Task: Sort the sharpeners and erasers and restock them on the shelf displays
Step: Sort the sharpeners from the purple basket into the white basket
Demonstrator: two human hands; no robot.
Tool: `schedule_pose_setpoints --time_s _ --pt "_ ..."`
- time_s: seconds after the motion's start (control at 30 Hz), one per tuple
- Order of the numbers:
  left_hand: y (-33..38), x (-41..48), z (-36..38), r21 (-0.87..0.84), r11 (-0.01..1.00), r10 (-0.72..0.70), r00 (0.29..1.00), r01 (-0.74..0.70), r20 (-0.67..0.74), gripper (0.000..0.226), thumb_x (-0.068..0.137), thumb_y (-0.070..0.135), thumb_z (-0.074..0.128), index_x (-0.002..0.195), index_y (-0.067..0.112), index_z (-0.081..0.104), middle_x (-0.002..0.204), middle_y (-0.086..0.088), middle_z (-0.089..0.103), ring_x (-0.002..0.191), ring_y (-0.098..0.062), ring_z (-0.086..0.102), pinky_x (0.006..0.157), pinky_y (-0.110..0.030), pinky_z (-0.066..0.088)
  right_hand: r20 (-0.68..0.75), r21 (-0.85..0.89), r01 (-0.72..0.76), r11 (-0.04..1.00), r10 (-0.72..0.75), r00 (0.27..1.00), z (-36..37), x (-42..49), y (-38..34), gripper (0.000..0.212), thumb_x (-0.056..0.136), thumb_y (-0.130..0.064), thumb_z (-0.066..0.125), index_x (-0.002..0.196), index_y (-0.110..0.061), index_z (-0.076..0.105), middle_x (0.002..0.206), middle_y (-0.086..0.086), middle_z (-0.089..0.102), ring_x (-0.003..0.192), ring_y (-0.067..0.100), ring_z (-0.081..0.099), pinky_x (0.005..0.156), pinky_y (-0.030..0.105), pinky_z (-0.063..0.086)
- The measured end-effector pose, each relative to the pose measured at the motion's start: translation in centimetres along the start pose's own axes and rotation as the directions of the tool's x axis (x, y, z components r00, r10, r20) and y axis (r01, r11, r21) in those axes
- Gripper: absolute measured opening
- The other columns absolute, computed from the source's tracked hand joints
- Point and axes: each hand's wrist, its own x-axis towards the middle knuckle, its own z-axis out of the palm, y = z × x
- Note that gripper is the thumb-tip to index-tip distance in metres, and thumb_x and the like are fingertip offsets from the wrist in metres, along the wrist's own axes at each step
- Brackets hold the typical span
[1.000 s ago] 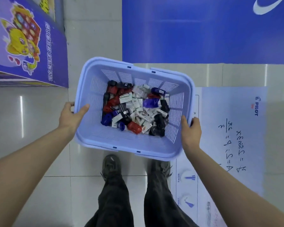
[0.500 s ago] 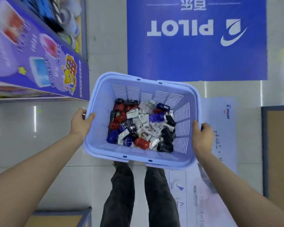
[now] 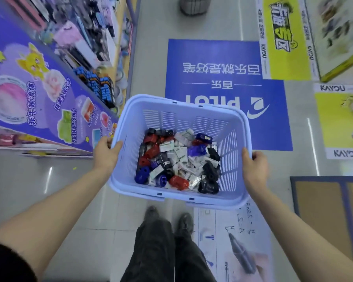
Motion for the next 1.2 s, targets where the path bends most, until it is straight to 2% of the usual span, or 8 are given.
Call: schedule_pose_setpoints --time_s 0.3,0.4,0.5,0.67,0.73,1.0,1.1,1.2 --pt "8.7 11.1 2.3 0.022 1.0 -0.001 0.999 0.0 0.043 0.022 0.091 0.019 0.059 0.082 0.002 0.049 0.064 -0.005 0.04 0.067 -0.023 0.042 0.06 -0.032 0.029 -0.065 -0.043 -0.03 0.999 0.027 0.998 1.7 10.1 -9.4 0.043 0.095 -0.03 0.05 0.06 -0.014 0.03 0.056 0.0 0.034 0.048 0.014 0.028 0.045 0.029 0.023" --pt "12.5 15.9 4.0 0.056 0.998 -0.01 0.998 0.006 0.066 0.032 0.091 0.019 0.059 0.068 0.008 0.038 0.057 -0.003 0.035 0.055 -0.024 0.035 0.051 -0.033 0.025 -0.086 -0.056 -0.052 0.997 0.047 0.995 3.0 14.9 -12.5 0.041 0.094 -0.035 0.05 0.064 -0.01 0.036 0.058 0.001 0.037 0.05 0.015 0.031 0.046 0.028 0.026" --pt "16.5 20.3 5.2 0.049 0.999 -0.016 0.996 0.011 0.088 0.04 0.092 0.017 0.058 0.062 0.012 0.031 0.056 -0.005 0.031 0.054 -0.025 0.031 0.049 -0.033 0.022 -0.087 -0.054 -0.05 0.997 0.045 0.995 3.6 19.8 -16.0 0.039 0.093 -0.036 0.051 0.066 -0.009 0.041 0.058 0.001 0.041 0.051 0.016 0.036 0.046 0.027 0.028" --pt "24.0 27.4 7.3 0.046 0.998 -0.054 0.993 0.049 0.107 0.031 0.093 0.023 0.056 0.072 0.008 0.04 0.061 -0.008 0.038 0.053 -0.025 0.035 0.05 -0.032 0.026 -0.087 -0.084 -0.01 0.996 0.002 0.996 3.2 27.9 -23.0 0.038 0.093 -0.03 0.051 0.064 -0.007 0.041 0.053 0.002 0.037 0.051 0.02 0.034 0.045 0.03 0.025" --pt "27.0 30.4 8.4 0.017 0.999 -0.053 0.994 0.052 0.099 0.024 0.092 0.023 0.058 0.08 0.006 0.047 0.066 -0.011 0.045 0.059 -0.025 0.041 0.055 -0.032 0.031 -0.091 -0.104 0.005 0.995 -0.015 0.996 3.1 31.4 -25.8 0.041 0.092 -0.027 0.05 0.059 -0.009 0.036 0.051 0.002 0.033 0.048 0.019 0.03 0.046 0.032 0.022" --pt "38.5 41.4 13.4 -0.041 0.997 -0.071 0.997 0.071 -0.008 0.017 0.092 0.019 0.057 0.09 0.005 0.048 0.078 -0.013 0.046 0.072 -0.021 0.043 0.052 -0.029 0.03 -0.029 -0.117 0.117 0.986 -0.122 0.992 4.2 48.0 -38.0 0.044 0.094 -0.028 0.05 0.057 -0.015 0.031 0.051 0.0 0.033 0.046 0.015 0.027 0.045 0.029 0.018" --pt "42.0 45.8 14.1 -0.099 0.991 -0.096 0.994 0.091 -0.046 0.014 0.092 0.019 0.057 0.093 0.007 0.05 0.084 -0.013 0.052 0.078 -0.023 0.049 0.065 -0.031 0.039 -0.012 -0.148 0.166 0.975 -0.17 0.985 4.8 53.5 -43.4 0.041 0.094 -0.032 0.05 0.063 -0.009 0.037 0.053 0.002 0.036 0.047 0.016 0.029 0.046 0.029 0.02" --pt "45.1 50.9 14.9 -0.12 0.988 -0.111 0.989 0.099 -0.094 0.014 0.092 0.019 0.058 0.092 0.007 0.051 0.087 -0.014 0.053 0.079 -0.023 0.05 0.069 -0.032 0.039 -0.004 -0.15 0.21 0.966 -0.213 0.977 6.4 59.2 -48.2 0.039 0.092 -0.034 0.051 0.069 -0.003 0.047 0.058 0.007 0.043 0.049 0.019 0.035 0.046 0.029 0.028"
